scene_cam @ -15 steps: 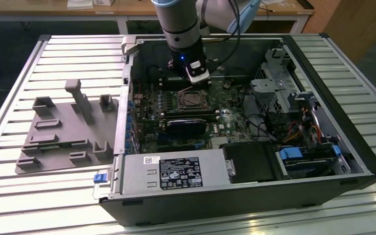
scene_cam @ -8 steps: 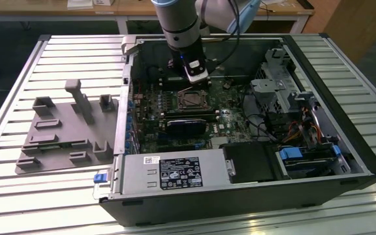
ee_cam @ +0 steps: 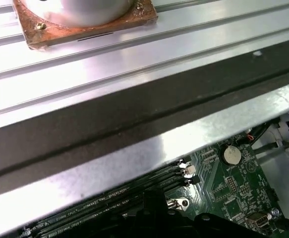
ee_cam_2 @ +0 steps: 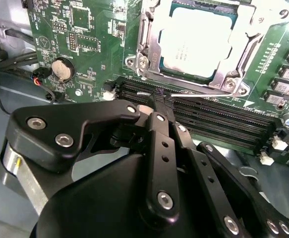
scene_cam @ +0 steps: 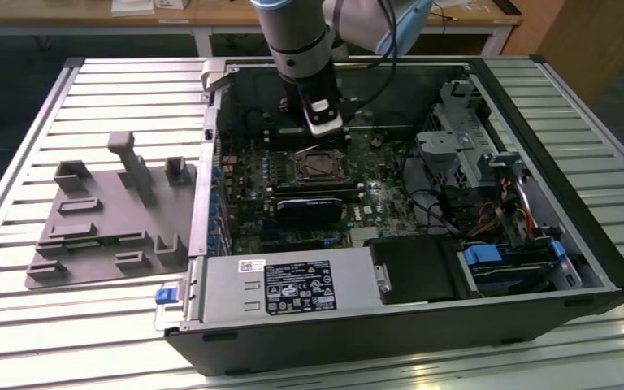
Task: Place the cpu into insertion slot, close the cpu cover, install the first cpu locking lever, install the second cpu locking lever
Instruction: 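Install the first cpu locking lever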
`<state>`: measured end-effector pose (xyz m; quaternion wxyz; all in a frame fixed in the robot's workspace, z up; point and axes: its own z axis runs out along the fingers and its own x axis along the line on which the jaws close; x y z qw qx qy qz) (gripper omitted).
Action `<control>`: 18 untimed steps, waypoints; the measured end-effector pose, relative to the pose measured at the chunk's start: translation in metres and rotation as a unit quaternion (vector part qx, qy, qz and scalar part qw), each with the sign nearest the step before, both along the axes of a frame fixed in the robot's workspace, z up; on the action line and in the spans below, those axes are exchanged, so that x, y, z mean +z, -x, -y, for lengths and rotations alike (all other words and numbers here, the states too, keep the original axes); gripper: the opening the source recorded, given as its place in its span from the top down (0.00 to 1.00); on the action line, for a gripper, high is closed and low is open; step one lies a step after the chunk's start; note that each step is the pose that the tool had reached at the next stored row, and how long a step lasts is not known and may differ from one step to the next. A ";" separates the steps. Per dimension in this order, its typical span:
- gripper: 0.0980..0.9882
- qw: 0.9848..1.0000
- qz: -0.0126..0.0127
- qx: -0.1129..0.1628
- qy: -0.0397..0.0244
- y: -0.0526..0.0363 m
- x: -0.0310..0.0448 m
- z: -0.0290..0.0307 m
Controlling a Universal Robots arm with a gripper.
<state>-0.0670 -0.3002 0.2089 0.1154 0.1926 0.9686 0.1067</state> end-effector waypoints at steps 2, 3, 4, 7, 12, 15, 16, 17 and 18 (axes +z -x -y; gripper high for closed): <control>0.99 1.000 0.000 -0.007 0.000 0.0001 -0.0007 -0.0006; 0.99 1.000 0.000 -0.010 0.000 0.0002 -0.0010 -0.0008; 0.99 1.000 0.000 -0.013 0.000 0.0004 -0.0013 -0.0010; 0.99 1.000 0.000 -0.020 0.000 0.0017 -0.0017 -0.0021; 0.99 1.000 0.000 -0.029 0.000 0.0031 -0.0028 -0.0032; 0.99 0.999 0.000 -0.037 0.000 0.0031 -0.0040 -0.0032; 0.99 0.999 0.000 -0.040 0.001 0.0031 -0.0045 -0.0033; 0.99 0.999 0.000 -0.042 0.001 0.0031 -0.0049 -0.0032; 0.99 0.999 0.000 -0.044 0.001 0.0031 -0.0052 -0.0033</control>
